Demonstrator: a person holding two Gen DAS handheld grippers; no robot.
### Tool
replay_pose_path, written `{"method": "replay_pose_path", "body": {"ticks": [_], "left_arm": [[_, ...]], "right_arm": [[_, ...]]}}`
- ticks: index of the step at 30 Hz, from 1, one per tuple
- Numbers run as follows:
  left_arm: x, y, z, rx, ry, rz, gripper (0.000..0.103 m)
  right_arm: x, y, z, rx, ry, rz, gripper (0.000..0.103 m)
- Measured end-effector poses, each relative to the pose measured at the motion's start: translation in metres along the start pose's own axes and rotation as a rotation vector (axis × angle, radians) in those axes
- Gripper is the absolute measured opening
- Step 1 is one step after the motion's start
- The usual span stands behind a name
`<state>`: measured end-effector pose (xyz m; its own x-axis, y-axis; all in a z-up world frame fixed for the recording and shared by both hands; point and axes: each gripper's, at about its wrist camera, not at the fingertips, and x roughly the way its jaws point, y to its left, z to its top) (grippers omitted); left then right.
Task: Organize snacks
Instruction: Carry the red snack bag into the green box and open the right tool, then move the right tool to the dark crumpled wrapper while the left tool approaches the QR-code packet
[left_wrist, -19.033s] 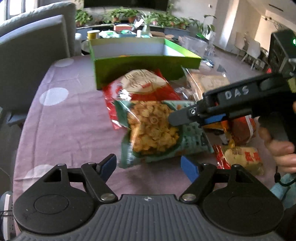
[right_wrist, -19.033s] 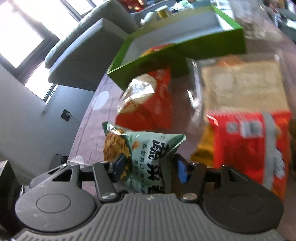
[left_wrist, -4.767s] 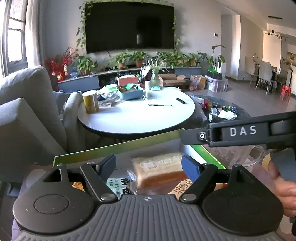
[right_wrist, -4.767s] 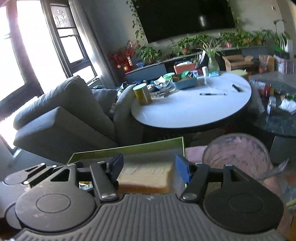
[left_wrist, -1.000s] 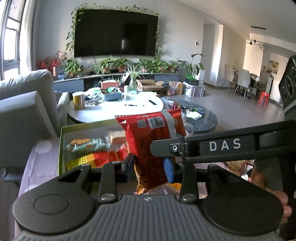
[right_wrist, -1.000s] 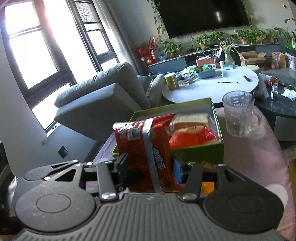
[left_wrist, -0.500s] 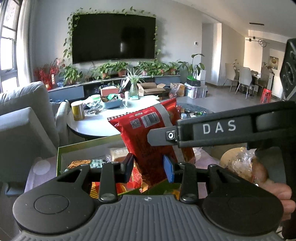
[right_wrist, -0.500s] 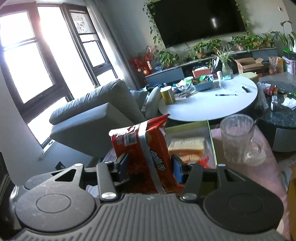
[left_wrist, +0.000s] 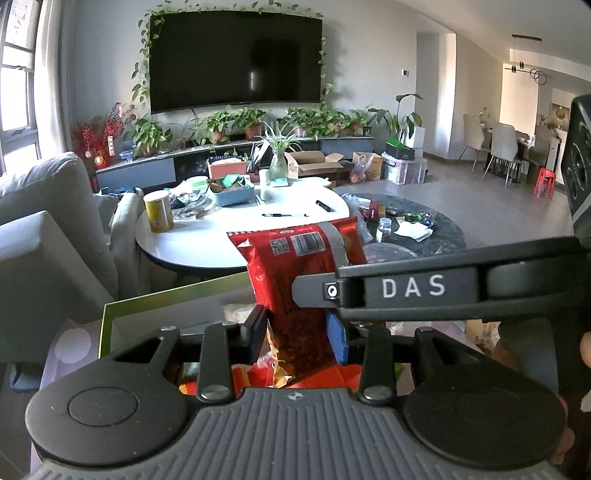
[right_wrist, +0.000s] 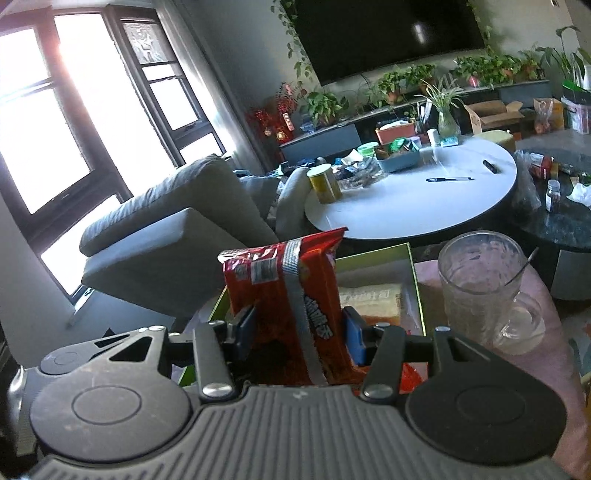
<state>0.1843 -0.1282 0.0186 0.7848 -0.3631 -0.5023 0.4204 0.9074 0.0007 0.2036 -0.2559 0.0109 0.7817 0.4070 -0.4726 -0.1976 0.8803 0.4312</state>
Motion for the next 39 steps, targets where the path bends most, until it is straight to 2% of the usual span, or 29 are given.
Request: {"method": "replay_pose_path", "body": {"ticks": [12, 13, 15, 18, 27, 29, 32, 39], "left_arm": [[0.051, 0.011, 0.003, -0.006, 0.059, 0.017, 0.033], [0.054, 0.012, 0.002, -0.013, 0.067, 0.015, 0.037], [0.061, 0.016, -0.001, -0.031, 0.078, 0.022, 0.058], [0.062, 0.018, -0.006, -0.03, 0.078, 0.058, 0.062], [0.037, 0.029, -0.024, -0.098, 0.065, 0.043, 0.063], [0.028, 0.026, -0.028, -0.092, 0.057, 0.045, 0.064], [0.01, 0.021, -0.035, -0.079, 0.038, 0.039, 0.069], [-0.023, 0.007, -0.055, -0.032, 0.025, 0.007, 0.073]], "right_arm": [[0.039, -0.019, 0.012, 0.017, 0.012, -0.015, 0.039], [0.043, -0.021, 0.012, 0.016, 0.017, -0.02, 0.039], [0.051, -0.024, 0.011, 0.018, 0.028, -0.032, 0.04], [0.056, -0.032, 0.007, 0.04, 0.032, -0.098, 0.04], [0.034, -0.035, -0.009, 0.072, 0.063, -0.078, 0.045], [0.028, -0.032, -0.01, 0.088, 0.073, -0.06, 0.046], [0.014, -0.027, -0.01, 0.099, 0.072, -0.025, 0.049], [-0.028, -0.004, -0.023, 0.015, 0.035, -0.007, 0.061]]}}
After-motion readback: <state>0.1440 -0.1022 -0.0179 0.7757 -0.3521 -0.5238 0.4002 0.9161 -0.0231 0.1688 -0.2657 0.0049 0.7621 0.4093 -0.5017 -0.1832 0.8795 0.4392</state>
